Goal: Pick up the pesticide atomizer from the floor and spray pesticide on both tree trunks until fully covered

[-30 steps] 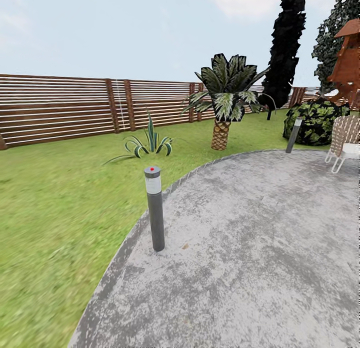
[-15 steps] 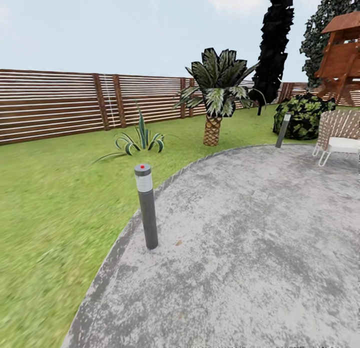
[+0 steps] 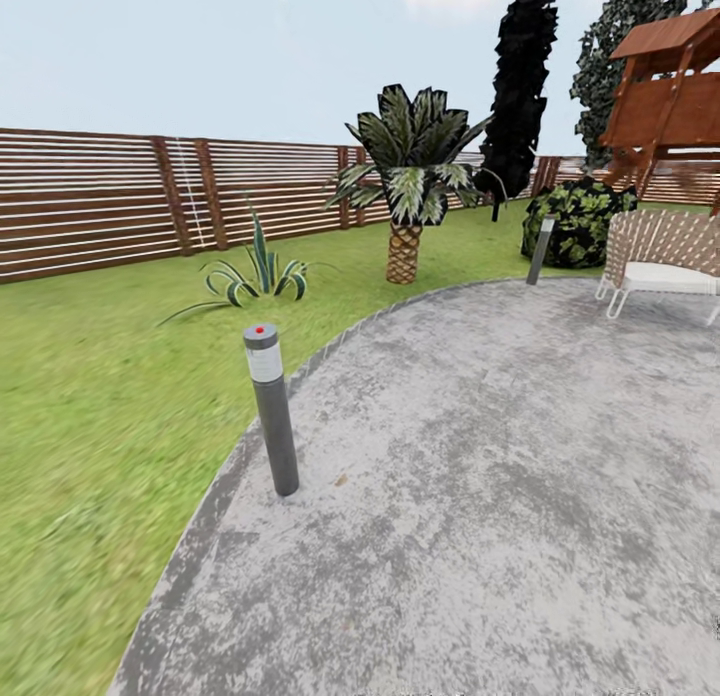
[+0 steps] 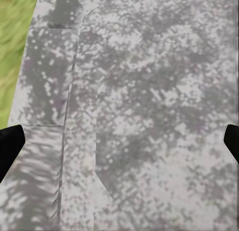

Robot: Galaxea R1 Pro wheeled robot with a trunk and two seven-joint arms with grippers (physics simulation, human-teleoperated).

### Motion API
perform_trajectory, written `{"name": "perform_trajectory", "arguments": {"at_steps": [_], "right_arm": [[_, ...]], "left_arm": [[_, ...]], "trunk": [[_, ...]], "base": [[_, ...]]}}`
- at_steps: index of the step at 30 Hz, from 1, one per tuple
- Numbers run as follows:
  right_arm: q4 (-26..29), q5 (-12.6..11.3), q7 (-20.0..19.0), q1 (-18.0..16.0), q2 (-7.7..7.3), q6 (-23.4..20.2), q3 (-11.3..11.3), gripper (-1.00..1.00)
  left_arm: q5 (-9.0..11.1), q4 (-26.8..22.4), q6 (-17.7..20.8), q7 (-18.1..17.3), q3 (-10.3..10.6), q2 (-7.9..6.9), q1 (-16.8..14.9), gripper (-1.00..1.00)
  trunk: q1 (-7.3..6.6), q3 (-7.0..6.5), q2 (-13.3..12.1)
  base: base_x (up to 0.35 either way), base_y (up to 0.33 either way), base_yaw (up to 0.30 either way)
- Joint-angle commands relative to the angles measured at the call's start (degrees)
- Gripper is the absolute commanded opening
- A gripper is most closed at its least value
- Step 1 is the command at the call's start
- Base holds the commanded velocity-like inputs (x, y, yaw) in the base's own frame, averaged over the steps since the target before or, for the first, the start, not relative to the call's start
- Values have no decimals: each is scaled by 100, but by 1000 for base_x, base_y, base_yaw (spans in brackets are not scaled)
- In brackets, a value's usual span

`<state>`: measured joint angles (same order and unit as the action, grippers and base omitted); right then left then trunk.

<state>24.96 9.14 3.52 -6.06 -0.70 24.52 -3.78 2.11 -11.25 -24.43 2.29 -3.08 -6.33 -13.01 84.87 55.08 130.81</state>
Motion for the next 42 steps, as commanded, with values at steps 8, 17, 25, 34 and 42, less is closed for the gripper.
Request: {"name": "perform_trajectory", "arguments": {"at_steps": [8, 17, 25, 34, 42], "right_arm": [[0, 0, 0, 0, 0, 0, 0, 100], [-8, 0, 0, 0, 0, 0, 0, 100], [-1, 0, 0, 0, 0, 0, 0, 100], [-6, 0, 8, 0, 0, 7, 0, 100], [-20, 8, 2, 0, 0, 1, 8, 100]], "left_arm": [[0, 0, -1, 0, 0, 0, 0, 100], [0, 0, -1, 0, 0, 0, 0, 100], [0, 0, -1, 0, 0, 0, 0, 100], [-8, 0, -9, -8, 9, 0, 0, 100], [-9, 0, -10, -9, 25, 8, 0, 100]], "trunk": [[0, 56, 0], [0, 79, 0], [0, 79, 0], [0, 79, 0], [0, 79, 0]], "base": [[0, 0, -210], [0, 0, -272], [0, 0, -299], [46, 5, -238], [300, 50, -21]]}}
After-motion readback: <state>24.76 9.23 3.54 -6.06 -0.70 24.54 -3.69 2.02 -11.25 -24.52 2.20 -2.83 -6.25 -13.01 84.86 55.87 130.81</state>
